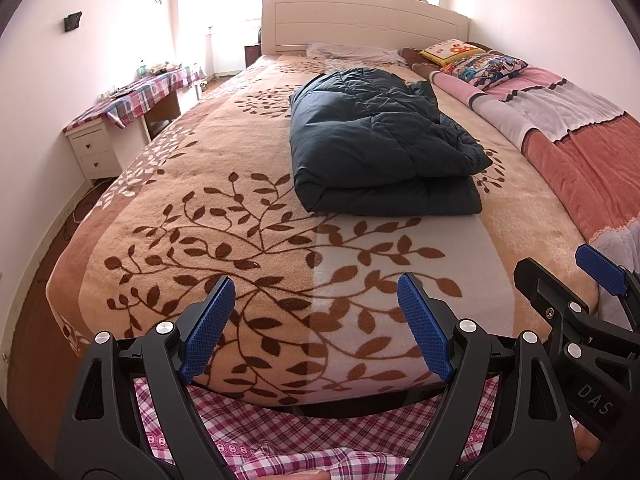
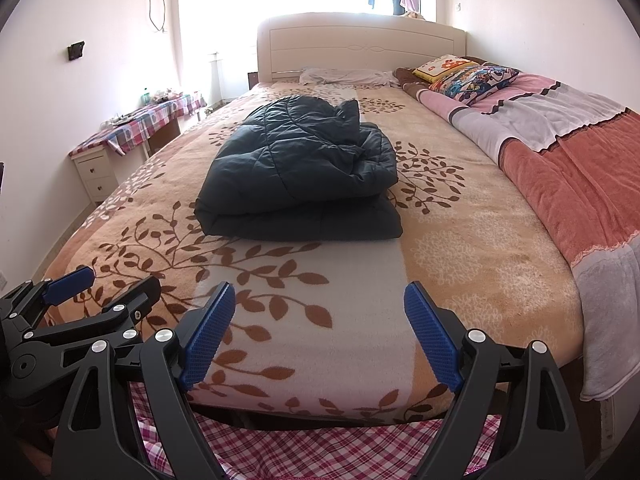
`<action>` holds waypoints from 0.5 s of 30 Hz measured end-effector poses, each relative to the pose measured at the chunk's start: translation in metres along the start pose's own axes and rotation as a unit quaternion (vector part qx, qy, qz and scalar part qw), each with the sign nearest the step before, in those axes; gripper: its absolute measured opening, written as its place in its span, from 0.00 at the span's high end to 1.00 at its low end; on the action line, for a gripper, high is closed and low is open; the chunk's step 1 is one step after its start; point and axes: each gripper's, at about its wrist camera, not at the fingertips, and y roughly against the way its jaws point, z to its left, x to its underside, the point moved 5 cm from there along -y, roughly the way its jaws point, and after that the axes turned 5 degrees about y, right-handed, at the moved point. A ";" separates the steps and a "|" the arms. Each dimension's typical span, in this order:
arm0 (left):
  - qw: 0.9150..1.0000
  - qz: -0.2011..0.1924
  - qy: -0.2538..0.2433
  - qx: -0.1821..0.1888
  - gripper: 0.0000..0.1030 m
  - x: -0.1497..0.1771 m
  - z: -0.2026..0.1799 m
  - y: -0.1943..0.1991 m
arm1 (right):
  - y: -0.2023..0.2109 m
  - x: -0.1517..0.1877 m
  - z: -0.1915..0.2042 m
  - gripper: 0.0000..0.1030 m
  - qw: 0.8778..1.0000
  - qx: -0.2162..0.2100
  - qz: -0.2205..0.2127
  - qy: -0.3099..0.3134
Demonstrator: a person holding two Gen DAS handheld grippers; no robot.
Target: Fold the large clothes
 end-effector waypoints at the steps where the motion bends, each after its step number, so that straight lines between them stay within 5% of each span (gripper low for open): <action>1: 1.000 0.000 0.000 0.000 0.20 -0.001 0.000 0.000 | 0.000 0.000 0.000 0.19 1.000 0.000 0.000 0.000; 15: 1.000 0.001 0.000 0.000 0.20 -0.001 0.000 0.000 | 0.000 0.000 0.000 0.19 1.000 0.000 0.000 0.000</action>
